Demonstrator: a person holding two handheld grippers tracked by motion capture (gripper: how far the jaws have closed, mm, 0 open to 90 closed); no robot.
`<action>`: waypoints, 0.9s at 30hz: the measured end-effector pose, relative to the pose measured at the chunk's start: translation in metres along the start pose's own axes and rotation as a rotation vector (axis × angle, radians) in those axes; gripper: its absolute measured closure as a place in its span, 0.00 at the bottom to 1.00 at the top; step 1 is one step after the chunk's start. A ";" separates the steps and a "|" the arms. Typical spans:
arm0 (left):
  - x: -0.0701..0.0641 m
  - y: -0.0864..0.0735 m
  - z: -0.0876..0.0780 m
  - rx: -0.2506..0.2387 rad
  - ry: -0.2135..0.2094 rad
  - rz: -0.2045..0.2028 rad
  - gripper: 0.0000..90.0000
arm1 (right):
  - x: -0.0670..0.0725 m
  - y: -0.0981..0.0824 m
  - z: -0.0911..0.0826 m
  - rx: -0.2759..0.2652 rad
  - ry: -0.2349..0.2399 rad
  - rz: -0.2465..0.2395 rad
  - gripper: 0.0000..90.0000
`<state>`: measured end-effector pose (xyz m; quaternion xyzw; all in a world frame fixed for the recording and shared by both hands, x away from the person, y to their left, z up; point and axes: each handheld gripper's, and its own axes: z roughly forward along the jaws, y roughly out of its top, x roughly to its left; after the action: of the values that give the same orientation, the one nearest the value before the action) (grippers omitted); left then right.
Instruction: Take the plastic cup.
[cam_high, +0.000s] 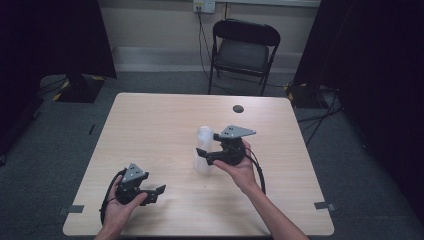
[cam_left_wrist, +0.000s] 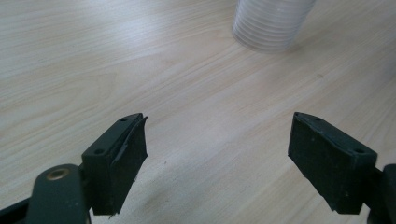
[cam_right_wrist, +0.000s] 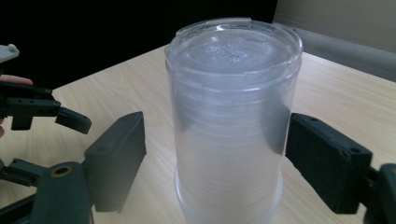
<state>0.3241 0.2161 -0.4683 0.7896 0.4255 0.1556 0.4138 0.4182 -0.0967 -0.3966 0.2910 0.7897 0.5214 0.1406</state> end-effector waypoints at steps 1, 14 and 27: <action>0.000 0.000 0.000 0.000 0.001 0.002 0.21 | 0.000 0.000 0.002 0.008 -0.011 -0.008 0.23; 0.000 0.000 0.002 0.009 0.006 0.010 0.21 | -0.005 -0.001 0.023 0.025 -0.024 -0.017 0.27; 0.000 0.000 0.002 0.015 0.004 0.005 0.21 | -0.007 -0.012 0.037 0.062 -0.025 -0.009 0.28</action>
<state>0.3253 0.2151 -0.4699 0.7934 0.4258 0.1550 0.4065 0.4396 -0.0773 -0.4233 0.2981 0.8051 0.4923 0.1436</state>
